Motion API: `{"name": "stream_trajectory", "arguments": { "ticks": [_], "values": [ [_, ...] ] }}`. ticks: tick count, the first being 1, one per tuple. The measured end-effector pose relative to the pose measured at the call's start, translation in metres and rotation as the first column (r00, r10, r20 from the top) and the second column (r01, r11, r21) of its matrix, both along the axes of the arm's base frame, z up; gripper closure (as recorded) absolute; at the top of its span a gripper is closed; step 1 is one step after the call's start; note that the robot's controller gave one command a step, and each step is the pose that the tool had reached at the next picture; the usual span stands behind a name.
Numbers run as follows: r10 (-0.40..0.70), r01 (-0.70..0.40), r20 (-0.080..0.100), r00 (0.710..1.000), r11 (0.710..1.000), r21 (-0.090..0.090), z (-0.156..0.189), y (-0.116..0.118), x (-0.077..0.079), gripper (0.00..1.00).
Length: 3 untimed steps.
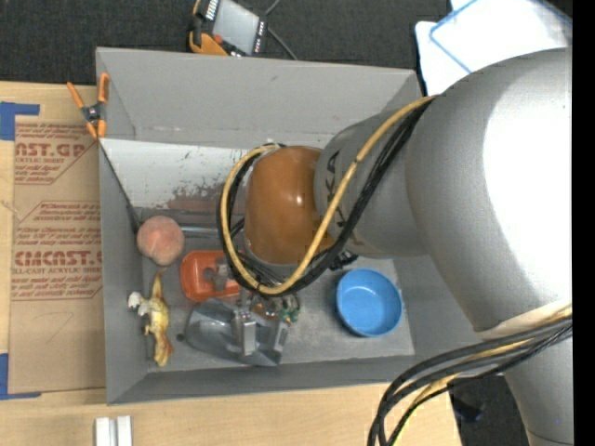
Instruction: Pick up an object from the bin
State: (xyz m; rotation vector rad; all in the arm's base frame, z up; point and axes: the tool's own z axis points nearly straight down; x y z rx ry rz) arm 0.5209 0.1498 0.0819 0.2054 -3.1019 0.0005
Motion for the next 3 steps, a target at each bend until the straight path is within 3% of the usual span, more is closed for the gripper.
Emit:
{"name": "stream_trajectory", "arguments": {
  "ticks": [1,3],
  "values": [
    [0.138,-0.139,0.021,0.99,0.99,0.004,-0.0021,-0.0111,-0.0105,1.0],
    [0.138,-0.138,0.019,0.99,0.99,0.0,-0.0032,-0.0136,-0.0107,1.0]
  ]
}}
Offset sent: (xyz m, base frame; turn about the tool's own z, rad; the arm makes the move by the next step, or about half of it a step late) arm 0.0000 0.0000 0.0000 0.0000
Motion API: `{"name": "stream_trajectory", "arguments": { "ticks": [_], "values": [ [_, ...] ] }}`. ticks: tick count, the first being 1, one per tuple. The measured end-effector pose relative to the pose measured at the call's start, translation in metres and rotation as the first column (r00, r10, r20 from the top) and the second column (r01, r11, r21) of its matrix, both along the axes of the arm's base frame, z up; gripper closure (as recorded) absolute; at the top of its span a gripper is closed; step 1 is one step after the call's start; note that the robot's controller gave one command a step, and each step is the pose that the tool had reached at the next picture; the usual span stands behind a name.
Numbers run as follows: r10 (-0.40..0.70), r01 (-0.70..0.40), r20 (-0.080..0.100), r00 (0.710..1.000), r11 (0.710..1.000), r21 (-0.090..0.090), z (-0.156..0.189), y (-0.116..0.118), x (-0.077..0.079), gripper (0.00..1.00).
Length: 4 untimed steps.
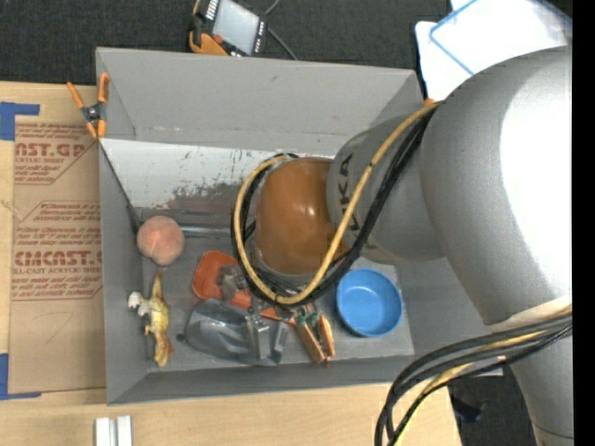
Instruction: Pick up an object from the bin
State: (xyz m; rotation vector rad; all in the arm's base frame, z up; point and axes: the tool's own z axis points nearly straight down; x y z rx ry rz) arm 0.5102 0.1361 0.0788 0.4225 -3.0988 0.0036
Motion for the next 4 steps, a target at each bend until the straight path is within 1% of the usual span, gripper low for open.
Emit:
{"name": "stream_trajectory", "arguments": {
  "ticks": [2,3,4],
  "values": [
    [0.0,0.0,-0.001,1.0,1.0,-0.002,-0.001,-0.001,0.0,1.0],
    [0.034,-0.034,-0.002,0.999,0.999,0.003,0.014,-0.012,0.003,1.0],
    [0.443,-0.443,0.0,0.897,0.897,0.008,0.051,-0.062,0.002,1.0]
  ]
}}
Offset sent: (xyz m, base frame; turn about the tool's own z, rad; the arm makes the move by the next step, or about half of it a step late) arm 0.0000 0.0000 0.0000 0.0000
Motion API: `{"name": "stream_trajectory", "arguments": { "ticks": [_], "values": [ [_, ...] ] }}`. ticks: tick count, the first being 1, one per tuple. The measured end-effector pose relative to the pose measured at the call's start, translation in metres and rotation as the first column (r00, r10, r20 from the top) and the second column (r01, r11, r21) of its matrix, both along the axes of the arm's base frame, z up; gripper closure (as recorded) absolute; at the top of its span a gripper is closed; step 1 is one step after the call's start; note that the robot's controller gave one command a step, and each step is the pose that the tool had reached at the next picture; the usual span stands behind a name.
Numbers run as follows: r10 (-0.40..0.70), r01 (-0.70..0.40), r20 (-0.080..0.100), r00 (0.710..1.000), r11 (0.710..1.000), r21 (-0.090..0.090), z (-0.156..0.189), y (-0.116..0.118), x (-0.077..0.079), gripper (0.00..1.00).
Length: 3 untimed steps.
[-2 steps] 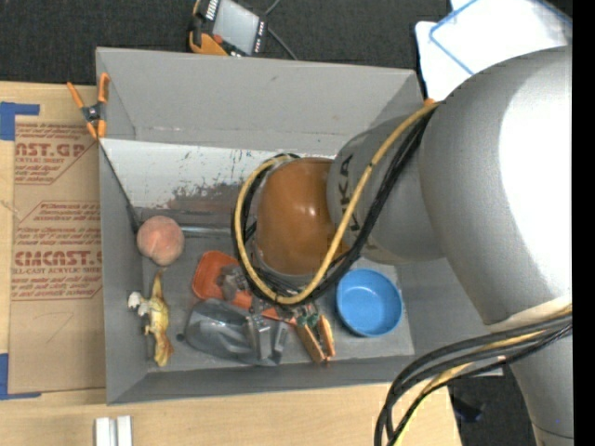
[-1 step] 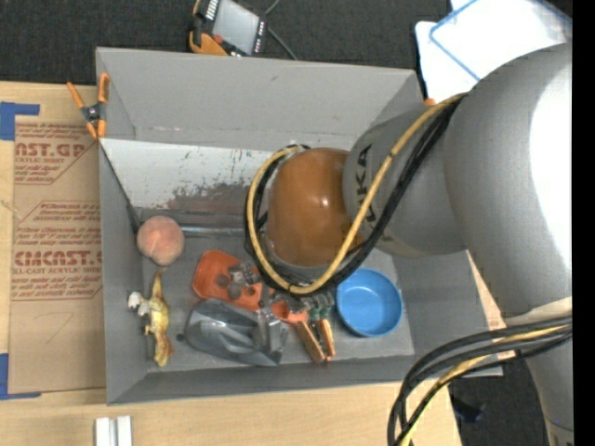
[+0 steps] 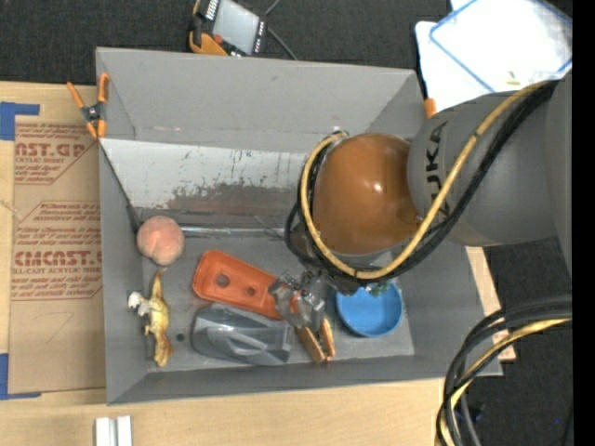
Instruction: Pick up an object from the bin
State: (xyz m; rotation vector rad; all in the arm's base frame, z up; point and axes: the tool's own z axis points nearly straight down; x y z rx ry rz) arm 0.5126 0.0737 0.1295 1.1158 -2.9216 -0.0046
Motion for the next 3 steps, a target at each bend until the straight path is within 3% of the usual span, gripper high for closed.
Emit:
{"name": "stream_trajectory", "arguments": {
  "ticks": [1,2,3],
  "values": [
    [0.0,0.0,0.0,1.0,1.0,0.0,0.0,0.0,0.0,1.0],
    [0.22,-0.22,0.005,0.976,0.976,0.003,0.048,-0.028,0.013,1.0],
    [-0.005,0.005,0.005,1.0,1.0,0.005,0.098,0.013,0.0,1.0]
  ]
}}
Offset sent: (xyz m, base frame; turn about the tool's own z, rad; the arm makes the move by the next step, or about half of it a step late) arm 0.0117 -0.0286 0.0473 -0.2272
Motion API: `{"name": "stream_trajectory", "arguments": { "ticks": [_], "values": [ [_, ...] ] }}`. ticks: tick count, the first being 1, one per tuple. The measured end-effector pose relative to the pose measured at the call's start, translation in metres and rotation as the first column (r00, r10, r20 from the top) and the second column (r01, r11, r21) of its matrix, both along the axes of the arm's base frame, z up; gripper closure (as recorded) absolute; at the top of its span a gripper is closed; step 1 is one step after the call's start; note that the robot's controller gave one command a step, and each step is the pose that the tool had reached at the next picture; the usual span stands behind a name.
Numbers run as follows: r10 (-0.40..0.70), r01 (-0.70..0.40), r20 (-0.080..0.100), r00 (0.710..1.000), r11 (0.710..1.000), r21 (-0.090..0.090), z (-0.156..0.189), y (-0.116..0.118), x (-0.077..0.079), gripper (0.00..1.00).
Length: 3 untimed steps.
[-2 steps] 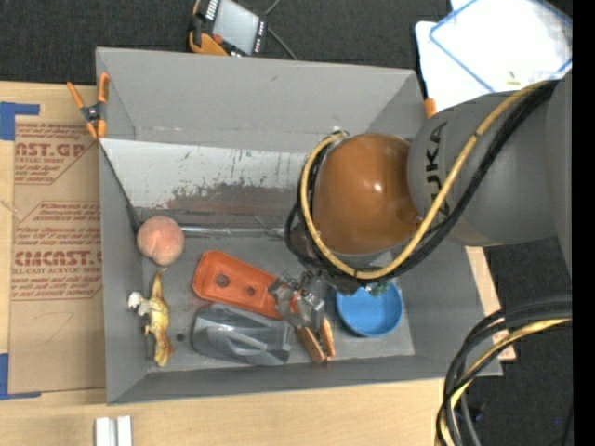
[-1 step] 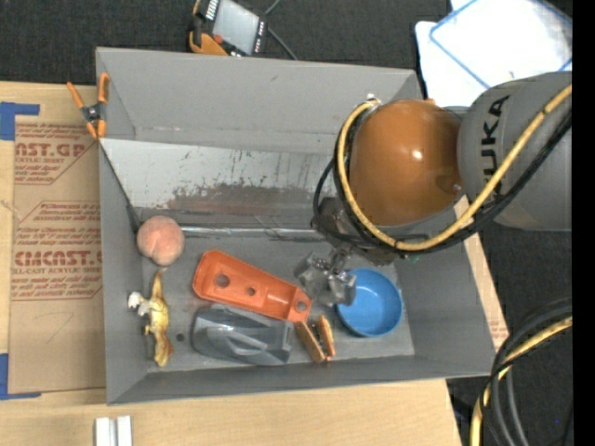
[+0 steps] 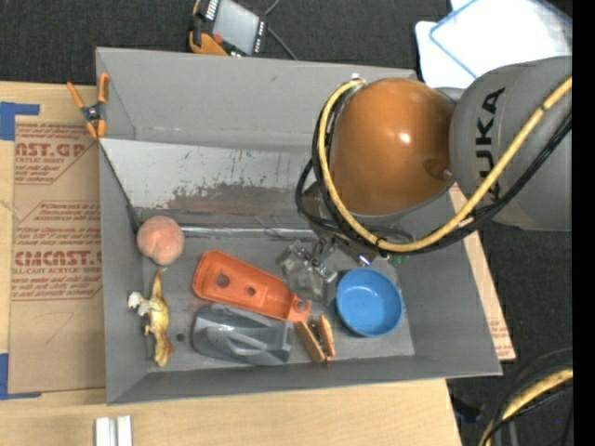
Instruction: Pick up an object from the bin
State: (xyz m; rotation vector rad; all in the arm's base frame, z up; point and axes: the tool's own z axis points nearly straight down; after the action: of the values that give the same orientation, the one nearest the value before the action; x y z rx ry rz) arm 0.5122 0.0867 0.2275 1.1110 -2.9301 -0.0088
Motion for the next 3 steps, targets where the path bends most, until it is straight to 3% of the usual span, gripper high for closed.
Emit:
{"name": "stream_trajectory", "arguments": {
  "ticks": [1,2,3],
  "values": [
    [0.037,-0.037,0.002,0.999,0.999,-0.001,-0.009,-0.002,-0.002,1.0],
    [0.168,-0.168,0.003,0.986,0.986,0.001,-0.035,-0.041,0.063,1.0],
    [0.228,-0.228,-0.013,0.974,0.974,0.008,-0.099,0.02,-0.018,1.0]
  ]
}}
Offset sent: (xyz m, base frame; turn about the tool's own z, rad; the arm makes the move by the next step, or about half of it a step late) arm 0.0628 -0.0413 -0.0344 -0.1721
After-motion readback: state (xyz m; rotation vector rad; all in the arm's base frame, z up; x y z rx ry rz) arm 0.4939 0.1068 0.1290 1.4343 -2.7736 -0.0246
